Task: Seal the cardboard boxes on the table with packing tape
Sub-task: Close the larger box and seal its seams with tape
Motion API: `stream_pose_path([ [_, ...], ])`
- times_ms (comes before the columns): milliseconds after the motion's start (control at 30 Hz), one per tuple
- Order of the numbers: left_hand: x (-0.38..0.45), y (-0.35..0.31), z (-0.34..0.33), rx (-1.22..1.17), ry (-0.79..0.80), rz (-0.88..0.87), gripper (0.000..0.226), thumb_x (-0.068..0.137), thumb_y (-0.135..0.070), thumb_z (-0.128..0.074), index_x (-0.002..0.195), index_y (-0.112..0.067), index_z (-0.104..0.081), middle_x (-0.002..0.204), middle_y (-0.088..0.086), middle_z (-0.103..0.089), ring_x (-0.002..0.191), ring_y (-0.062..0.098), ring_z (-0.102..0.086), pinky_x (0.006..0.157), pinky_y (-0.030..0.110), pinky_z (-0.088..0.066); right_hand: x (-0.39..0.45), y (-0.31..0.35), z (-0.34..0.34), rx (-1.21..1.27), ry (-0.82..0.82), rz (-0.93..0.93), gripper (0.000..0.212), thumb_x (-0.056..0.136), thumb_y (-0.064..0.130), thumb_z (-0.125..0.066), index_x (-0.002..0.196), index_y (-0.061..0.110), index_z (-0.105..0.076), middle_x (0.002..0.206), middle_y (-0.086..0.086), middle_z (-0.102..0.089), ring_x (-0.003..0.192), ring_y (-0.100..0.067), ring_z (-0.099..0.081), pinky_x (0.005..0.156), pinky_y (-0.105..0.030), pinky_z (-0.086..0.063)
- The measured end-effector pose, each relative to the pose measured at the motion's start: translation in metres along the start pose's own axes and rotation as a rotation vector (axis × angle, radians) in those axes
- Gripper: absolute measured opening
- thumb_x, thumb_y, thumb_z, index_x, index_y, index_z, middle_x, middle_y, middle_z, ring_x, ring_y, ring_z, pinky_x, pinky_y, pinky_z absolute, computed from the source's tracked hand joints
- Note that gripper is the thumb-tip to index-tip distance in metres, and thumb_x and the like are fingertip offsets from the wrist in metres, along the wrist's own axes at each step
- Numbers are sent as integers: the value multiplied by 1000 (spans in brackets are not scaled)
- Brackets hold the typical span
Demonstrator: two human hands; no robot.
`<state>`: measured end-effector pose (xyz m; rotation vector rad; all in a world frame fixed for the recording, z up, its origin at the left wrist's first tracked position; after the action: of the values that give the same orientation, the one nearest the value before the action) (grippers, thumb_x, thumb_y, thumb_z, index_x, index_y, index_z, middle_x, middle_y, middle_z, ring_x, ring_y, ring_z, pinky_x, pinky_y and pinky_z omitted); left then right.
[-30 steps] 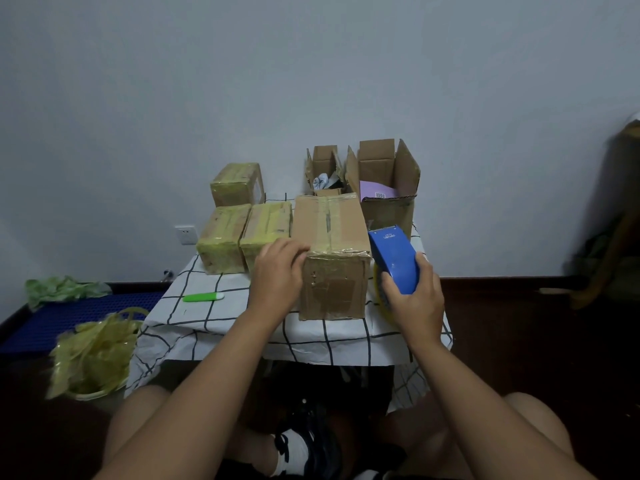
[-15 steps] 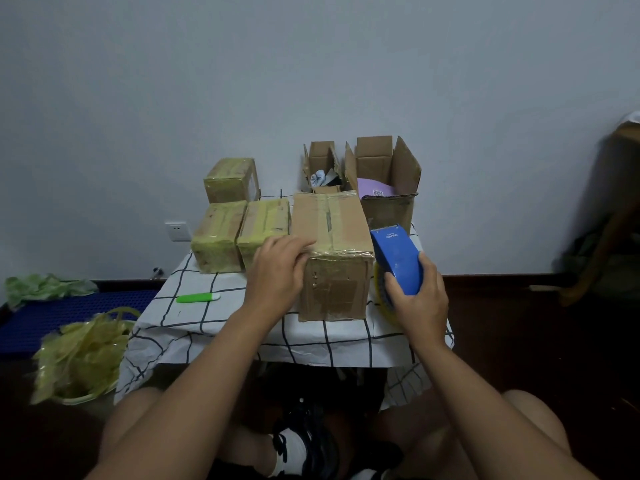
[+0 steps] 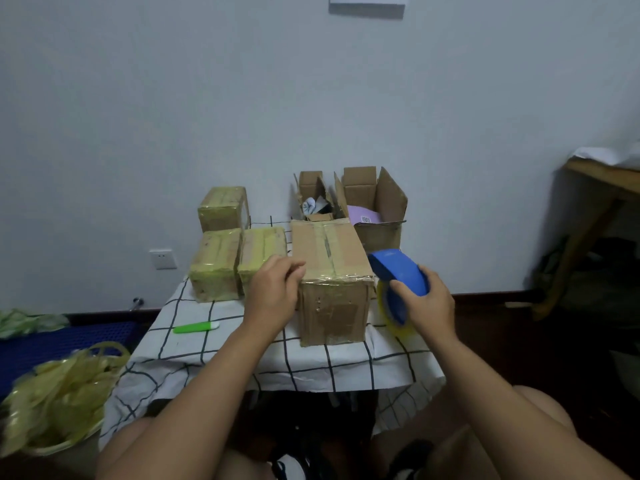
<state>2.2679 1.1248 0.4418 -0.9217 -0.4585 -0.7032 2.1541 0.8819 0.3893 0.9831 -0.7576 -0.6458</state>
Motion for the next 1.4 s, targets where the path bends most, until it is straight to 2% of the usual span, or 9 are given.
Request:
stream_pose_path([
  [200,6,10,0,40,10,29,14,94,-9,-61,99,-8,-74,92,4,-67,85,16,-59,73,24,-41,11,41,35,134,-141,156,57,81,37,-80,131,27,-55,124,9,-56,113,-13,-54,97,-40,-52],
  [333,17,10,-3,43,8,43,14,95,-9,-60,99,-7,-74,92,3,-66,84,16,-57,72,25,-41,18,82,47,279,-47,277,56,79,34,-82,128,31,-56,119,15,-58,109,-6,-58,89,-21,-52],
  [433,28,7,1,-3,-3,36,20,95,-11,-61,111,-8,-72,99,1,-63,86,11,-56,72,10,-39,22,105,46,376,83,306,56,73,41,-77,125,32,-59,119,10,-61,100,-2,-62,77,-15,-52],
  [567,42,-3,9,-66,-22,18,22,95,-18,-61,115,-14,-71,106,-1,-67,85,2,-59,75,1,-39,20,117,33,522,238,250,59,63,50,-76,119,35,-64,121,-6,-65,101,-21,-67,75,-25,-56],
  [733,45,-34,23,-420,44,202,20,100,-31,-52,118,-31,-63,106,-9,-70,89,4,-66,85,29,-54,12,121,22,666,393,140,60,69,40,-76,125,23,-64,117,-8,-65,91,-26,-70,70,-32,-58],
  [933,36,-55,36,-578,301,188,59,85,-46,-56,139,-21,-54,120,-4,-67,103,6,-66,83,25,-55,-1,118,10,808,573,44,61,76,38,-68,130,11,-62,105,-15,-67,76,-20,-64,58,-30,-51],
  [1067,26,-56,42,-640,271,247,42,93,-36,-57,132,-21,-59,114,-6,-70,100,6,-68,75,21,-55,-11,119,7,853,634,28,50,84,31,-57,130,9,-62,91,-5,-67,67,-11,-61,55,-26,-50],
  [1200,24,-55,47,-647,186,269,23,99,-25,-55,120,-31,-63,114,4,-67,81,16,-68,67,21,-55,-15,119,2,925,676,-51,33,83,34,-58,109,17,-68,79,-2,-65,63,-12,-57,54,-24,-49],
  [1400,22,-55,50,-593,201,142,31,89,-35,-62,118,-43,-62,110,0,-60,77,20,-66,71,30,-57,-16,106,-5,1093,785,-242,47,64,40,-85,99,12,-70,79,-7,-59,63,-13,-55,48,-21,-45],
])
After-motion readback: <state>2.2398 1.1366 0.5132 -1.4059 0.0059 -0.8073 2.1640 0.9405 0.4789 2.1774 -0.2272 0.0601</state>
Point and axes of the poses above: each hand's wrist, its own x-axis towards the middle knuckle, its own z-axis out of the back of the hand, y = z × x, the point moved 1 cm from there along x, towards the middle knuckle
